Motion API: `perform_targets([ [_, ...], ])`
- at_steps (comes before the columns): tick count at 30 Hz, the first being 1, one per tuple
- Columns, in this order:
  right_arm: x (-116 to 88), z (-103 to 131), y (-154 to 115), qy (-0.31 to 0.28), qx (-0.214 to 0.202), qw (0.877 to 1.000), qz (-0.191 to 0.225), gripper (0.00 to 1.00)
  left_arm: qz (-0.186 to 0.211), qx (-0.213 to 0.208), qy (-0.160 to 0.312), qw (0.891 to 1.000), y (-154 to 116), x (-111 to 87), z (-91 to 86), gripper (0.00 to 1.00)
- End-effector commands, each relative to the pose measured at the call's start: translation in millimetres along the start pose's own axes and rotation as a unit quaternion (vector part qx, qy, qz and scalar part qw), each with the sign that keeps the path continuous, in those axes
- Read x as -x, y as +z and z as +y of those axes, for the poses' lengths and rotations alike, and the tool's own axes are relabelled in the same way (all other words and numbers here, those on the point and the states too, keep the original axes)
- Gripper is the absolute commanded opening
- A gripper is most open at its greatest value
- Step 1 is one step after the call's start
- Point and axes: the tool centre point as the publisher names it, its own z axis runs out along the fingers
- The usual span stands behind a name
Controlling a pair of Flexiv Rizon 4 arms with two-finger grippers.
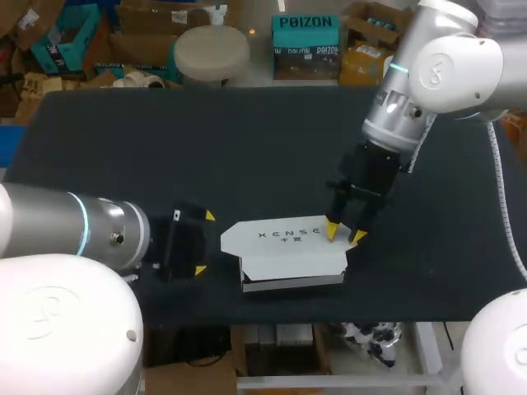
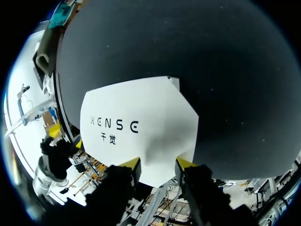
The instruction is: Assemble the packaging by folding the flat box into shape, placing the metal phone stand inside, and closing the box properly
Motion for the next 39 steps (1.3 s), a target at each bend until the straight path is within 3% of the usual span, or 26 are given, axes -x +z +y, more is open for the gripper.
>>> perform_targets([
  [1,-0.3,0.6,-0.4,0.000,-0.001,1.000,-0.001,0.49,0.010,-0.021,-0.020,1.000,-4.4,5.3,2.0,1.00],
  [6,1.1,1.7,-1.7,0.002,0.000,1.000,-0.001,0.49,0.034,-0.015,-0.069,0.997,-6.0,14.3,-0.2,1.00],
  [10,2.1,1.6,-2.7,0.003,0.001,1.000,-0.001,0.49,0.044,-0.005,-0.064,0.997,-6.4,15.0,1.7,1.00],
  [14,3.7,1.3,-4.4,0.004,0.002,1.000,-0.001,0.49,0.049,-0.017,0.003,0.999,-7.4,8.9,7.0,1.00],
  [17,4.2,1.2,-4.9,0.005,0.003,1.000,-0.001,0.49,0.055,-0.016,0.016,0.998,-7.1,6.7,10.7,1.00],
  [20,4.5,0.9,-4.9,0.006,0.003,1.000,-0.001,0.49,0.066,-0.008,-0.006,0.998,-4.9,11.1,11.5,1.00],
  [26,4.5,1.6,-3.7,0.007,0.002,1.000,-0.002,0.49,0.097,0.010,-0.122,0.988,-2.9,26.3,14.6,1.00],
  [28,4.3,1.7,-3.2,0.007,0.002,1.000,-0.002,0.49,0.098,0.020,-0.126,0.987,-3.4,26.7,14.7,1.00],
  [33,3.9,2.1,-3.0,0.007,0.002,1.000,-0.002,0.49,0.126,0.038,-0.202,0.970,0.2,30.9,21.3,1.00],
  [39,3.0,2.1,-1.8,0.007,0.002,1.000,-0.003,0.49,0.135,0.049,-0.245,0.959,0.0,34.7,27.6,1.00],
])
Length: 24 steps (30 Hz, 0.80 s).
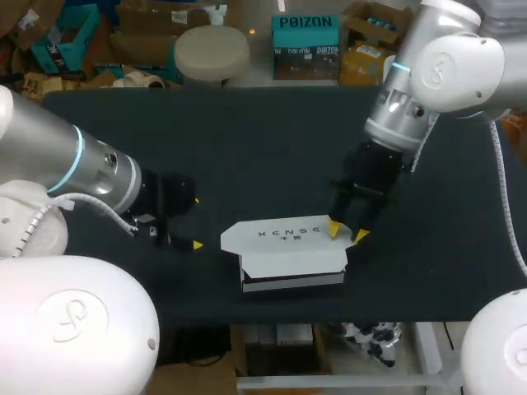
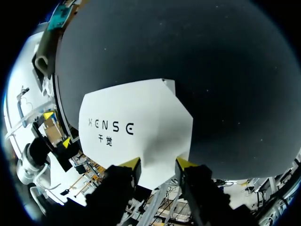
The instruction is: Assemble the packaging by folding the flat box into shape, placing the metal phone stand inside, and closing the box properly
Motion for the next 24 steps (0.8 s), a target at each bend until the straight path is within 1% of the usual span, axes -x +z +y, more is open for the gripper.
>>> perform_targets([
  [1,-1.3,0.3,0.5,0.001,-0.001,1.000,-0.002,0.49,0.021,0.045,-0.023,0.998,1.1,9.3,-4.2,1.00],
  [4,-1.2,-0.2,0.6,0.001,0.000,1.000,-0.001,0.49,0.033,0.060,-0.065,0.995,-1.7,12.2,-6.7,1.00],
  [5,-1.2,-0.4,0.6,0.001,0.001,1.000,-0.001,0.49,0.041,0.070,-0.093,0.992,-2.6,13.5,-7.7,1.00],
  [7,-1.2,-1.0,0.8,0.001,0.001,1.000,-0.001,0.49,0.046,0.095,-0.160,0.981,-3.0,15.7,-10.1,1.00],
  [8,-1.2,-1.3,0.9,0.002,0.002,1.000,-0.001,0.49,0.023,0.127,-0.193,0.973,-4.4,15.0,-12.2,1.00],
  [19,0.3,-4.1,0.2,0.005,0.010,1.000,0.004,0.49,0.023,0.127,-0.193,0.973,-4.4,15.0,-12.2,1.00],
  [20,0.5,-4.4,0.1,0.005,0.011,1.000,0.006,0.49,0.038,0.113,-0.209,0.971,-5.7,16.1,-14.7,1.00],
  [21,0.8,-4.7,-0.1,0.005,0.012,1.000,0.007,0.49,0.049,0.106,-0.227,0.967,-6.1,16.7,-16.8,1.00],
  [23,1.5,-5.1,0.4,0.006,0.012,1.000,0.009,0.49,0.072,0.119,-0.293,0.946,-2.5,20.8,-24.1,1.00],
  [24,1.9,-4.9,0.9,0.007,0.012,1.000,0.009,0.49,0.079,0.124,-0.317,0.937,0.5,21.2,-27.2,1.00],
])
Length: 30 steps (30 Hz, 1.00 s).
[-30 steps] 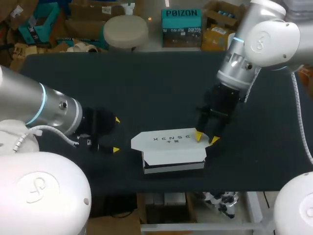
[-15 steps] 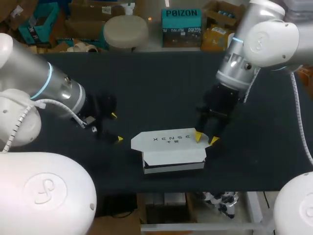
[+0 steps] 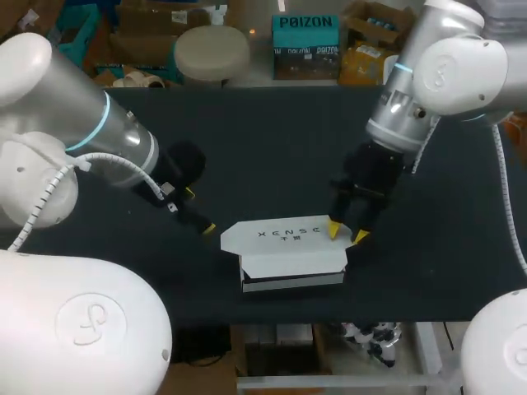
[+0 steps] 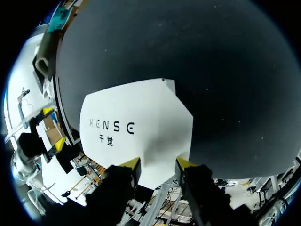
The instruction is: Assemble the packaging by folding the flat box into shape, placing the metal phone stand inside, and closing the box properly
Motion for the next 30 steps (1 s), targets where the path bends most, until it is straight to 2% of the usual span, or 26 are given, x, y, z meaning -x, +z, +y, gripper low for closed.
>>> perform_targets([
  [1,3.0,-3.2,1.6,0.001,0.004,1.000,0.004,0.49,0.058,0.089,-0.124,0.987,5.6,5.4,-16.5,1.00],
  [2,3.1,-3.0,1.9,0.002,0.004,1.000,0.004,0.49,0.082,0.092,-0.164,0.979,7.1,7.5,-19.6,1.00],
  [3,3.0,-2.8,2.4,0.002,0.004,1.000,0.005,0.49,0.083,0.095,-0.187,0.974,8.0,8.1,-20.6,1.00],
  [5,2.5,-2.3,3.2,0.000,0.004,1.000,0.008,0.49,0.110,0.102,-0.257,0.955,8.9,13.0,-22.5,1.00],
  [6,2.0,-2.3,3.7,-0.001,0.005,1.000,0.009,0.49,0.104,0.113,-0.291,0.945,9.4,14.4,-22.8,1.00],
  [7,1.8,-2.2,4.1,-0.003,0.005,1.000,0.010,0.49,0.074,0.128,-0.349,0.925,11.3,15.9,-23.9,1.00],
  [18,4.1,1.2,7.3,-0.012,0.018,0.999,0.028,0.48,0.074,0.128,-0.349,0.925,11.3,15.9,-23.9,1.00],
  [19,4.3,1.2,7.4,-0.013,0.019,0.999,0.030,0.48,0.087,0.122,-0.363,0.920,11.0,17.1,-25.5,1.00],
  [23,5.7,0.7,8.2,-0.015,0.024,0.999,0.035,0.47,0.108,0.123,-0.458,0.874,20.4,14.0,-28.4,1.00],
  [26,6.0,0.7,8.6,-0.016,0.027,0.999,0.037,0.48,0.113,0.121,-0.532,0.830,27.6,10.3,-29.3,1.00],
  [27,6.0,0.7,8.7,-0.017,0.030,0.999,0.037,0.48,0.107,0.114,-0.561,0.813,29.2,9.4,-29.7,1.00],
  [28,6.2,0.8,8.7,-0.017,0.031,0.999,0.038,0.48,0.078,0.108,-0.584,0.801,30.4,6.6,-29.6,1.00],
  [30,7.1,1.2,8.4,-0.017,0.032,0.999,0.039,0.48,0.078,0.108,-0.584,0.801,30.4,6.6,-29.6,1.00],
])
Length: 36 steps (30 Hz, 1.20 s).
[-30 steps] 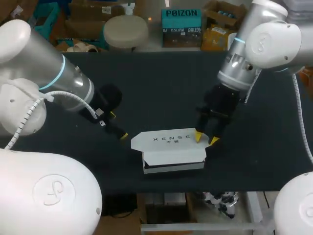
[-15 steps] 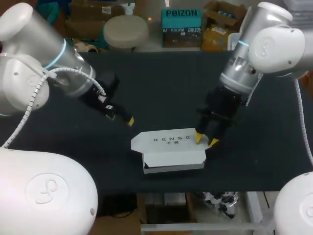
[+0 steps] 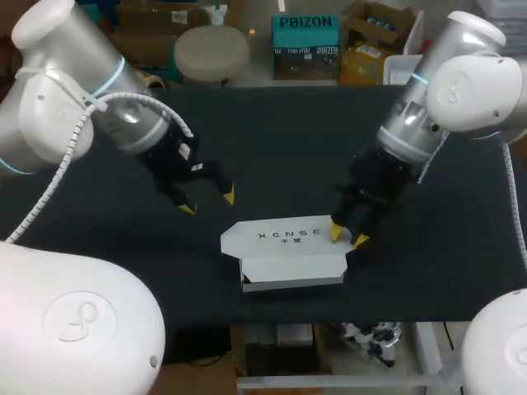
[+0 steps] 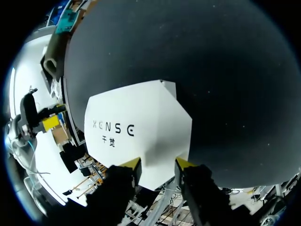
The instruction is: Assemble the packaging by folding the flat box into shape, placing the metal phone stand inside, and closing the box properly
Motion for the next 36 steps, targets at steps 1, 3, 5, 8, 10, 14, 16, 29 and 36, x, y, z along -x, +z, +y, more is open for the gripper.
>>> perform_targets([
  [1,2.7,-2.4,-0.2,0.000,0.005,1.000,0.003,0.48,-0.003,0.017,-0.150,0.989,8.0,-2.3,-6.2,1.00],
  [3,3.0,-2.1,-0.3,0.000,0.006,1.000,0.003,0.48,-0.003,0.017,-0.150,0.989,8.0,-2.3,-6.2,1.00],
  [5,3.1,-1.7,-0.6,-0.001,0.007,1.000,0.004,0.48,-0.003,0.017,-0.150,0.989,8.0,-2.3,-6.2,1.00],
  [8,2.6,-1.0,-1.2,-0.004,0.010,1.000,0.005,0.48,-0.003,0.017,-0.150,0.989,8.0,-2.3,-6.2,1.00],
  [10,2.6,-0.9,-1.4,-0.004,0.011,1.000,0.005,0.48,-0.003,0.017,-0.150,0.989,8.0,-2.3,-6.2,1.00],
  [14,4.8,-1.5,-1.3,-0.003,0.012,1.000,0.006,0.48,-0.007,0.028,-0.162,0.986,12.9,-14.2,-17.8,1.00],
  [16,5.9,-0.7,-0.8,-0.002,0.013,1.000,0.006,0.48,-0.017,0.033,-0.145,0.989,13.5,-23.1,-16.2,0.98],
  [29,3.2,3.0,0.2,-0.007,0.018,1.000,0.008,0.48,-0.082,0.047,-0.145,0.985,42.5,-43.9,20.0,0.43],
  [36,4.8,3.1,-0.5,-0.007,0.024,1.000,0.013,0.48,-0.094,0.015,-0.163,0.982,53.3,-41.0,34.7,0.32],
])
